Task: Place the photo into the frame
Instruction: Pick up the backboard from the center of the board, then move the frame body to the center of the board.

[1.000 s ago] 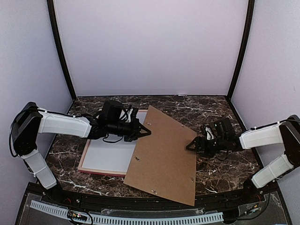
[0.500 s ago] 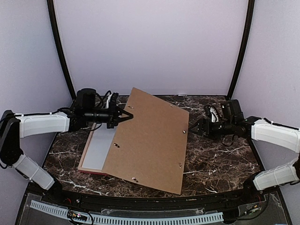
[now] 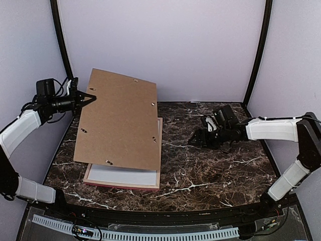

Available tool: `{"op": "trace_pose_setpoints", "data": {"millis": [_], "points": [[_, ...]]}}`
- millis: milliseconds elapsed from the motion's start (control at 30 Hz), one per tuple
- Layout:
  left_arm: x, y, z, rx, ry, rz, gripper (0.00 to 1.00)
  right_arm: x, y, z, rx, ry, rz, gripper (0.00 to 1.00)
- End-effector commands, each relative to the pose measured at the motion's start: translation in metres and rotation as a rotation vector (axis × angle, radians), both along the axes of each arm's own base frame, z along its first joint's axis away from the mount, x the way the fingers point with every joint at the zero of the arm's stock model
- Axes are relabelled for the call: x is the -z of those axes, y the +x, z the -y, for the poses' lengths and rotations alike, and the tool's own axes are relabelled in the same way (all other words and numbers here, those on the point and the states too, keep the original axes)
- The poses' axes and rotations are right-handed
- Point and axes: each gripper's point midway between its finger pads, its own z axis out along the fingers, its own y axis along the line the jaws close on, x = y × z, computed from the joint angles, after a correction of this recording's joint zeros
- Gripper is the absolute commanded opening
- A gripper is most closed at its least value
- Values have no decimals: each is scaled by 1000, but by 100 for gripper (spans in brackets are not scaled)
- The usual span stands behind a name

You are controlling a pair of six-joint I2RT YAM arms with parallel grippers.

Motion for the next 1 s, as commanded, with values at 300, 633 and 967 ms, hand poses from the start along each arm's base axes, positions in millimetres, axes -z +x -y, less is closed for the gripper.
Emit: {"op": "trace_pose_setpoints", "data": {"millis": [300, 633, 967], "points": [[-35, 0, -66, -82, -70, 58, 0, 24, 18, -131, -151, -37, 52, 80], [-34, 8, -76, -67, -133, 51, 0, 48, 19, -166, -164, -117, 58, 75], [-27, 12, -78, -66, -131, 46, 0, 67, 27, -167, -136, -184, 64, 58]]}}
